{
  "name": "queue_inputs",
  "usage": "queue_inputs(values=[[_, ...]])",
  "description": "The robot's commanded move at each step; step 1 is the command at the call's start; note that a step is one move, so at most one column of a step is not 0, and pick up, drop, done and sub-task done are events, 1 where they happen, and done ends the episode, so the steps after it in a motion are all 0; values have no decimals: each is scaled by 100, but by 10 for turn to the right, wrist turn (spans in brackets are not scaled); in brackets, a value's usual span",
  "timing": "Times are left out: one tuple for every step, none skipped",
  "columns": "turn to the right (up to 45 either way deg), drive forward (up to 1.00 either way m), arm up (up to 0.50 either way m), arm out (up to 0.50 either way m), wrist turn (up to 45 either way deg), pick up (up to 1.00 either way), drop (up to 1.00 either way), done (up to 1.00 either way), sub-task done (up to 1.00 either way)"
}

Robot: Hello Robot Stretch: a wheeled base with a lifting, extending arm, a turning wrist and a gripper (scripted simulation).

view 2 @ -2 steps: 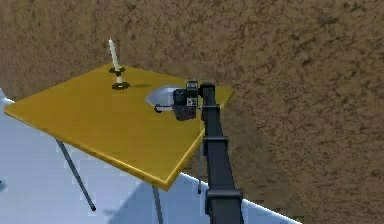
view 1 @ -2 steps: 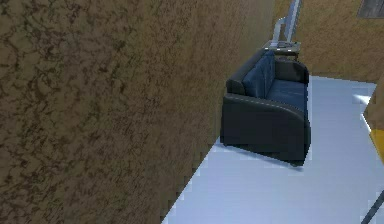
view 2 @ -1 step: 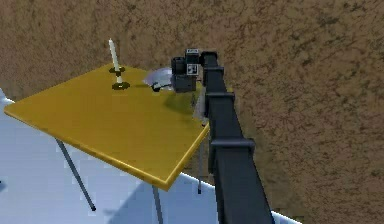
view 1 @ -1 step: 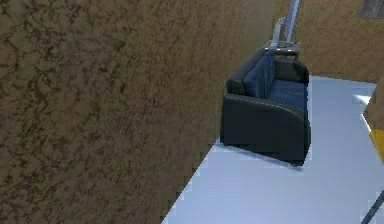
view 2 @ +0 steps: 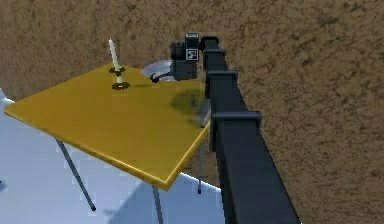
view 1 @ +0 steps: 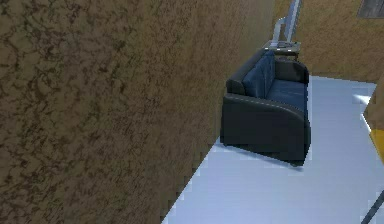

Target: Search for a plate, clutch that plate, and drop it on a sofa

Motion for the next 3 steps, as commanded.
queue_inputs(values=[[0, 0, 0, 0, -450, 0, 0, 0, 0], [0, 0, 0, 0, -450, 0, 0, 0, 0], [0, 0, 0, 0, -210, 0, 0, 0, 0]])
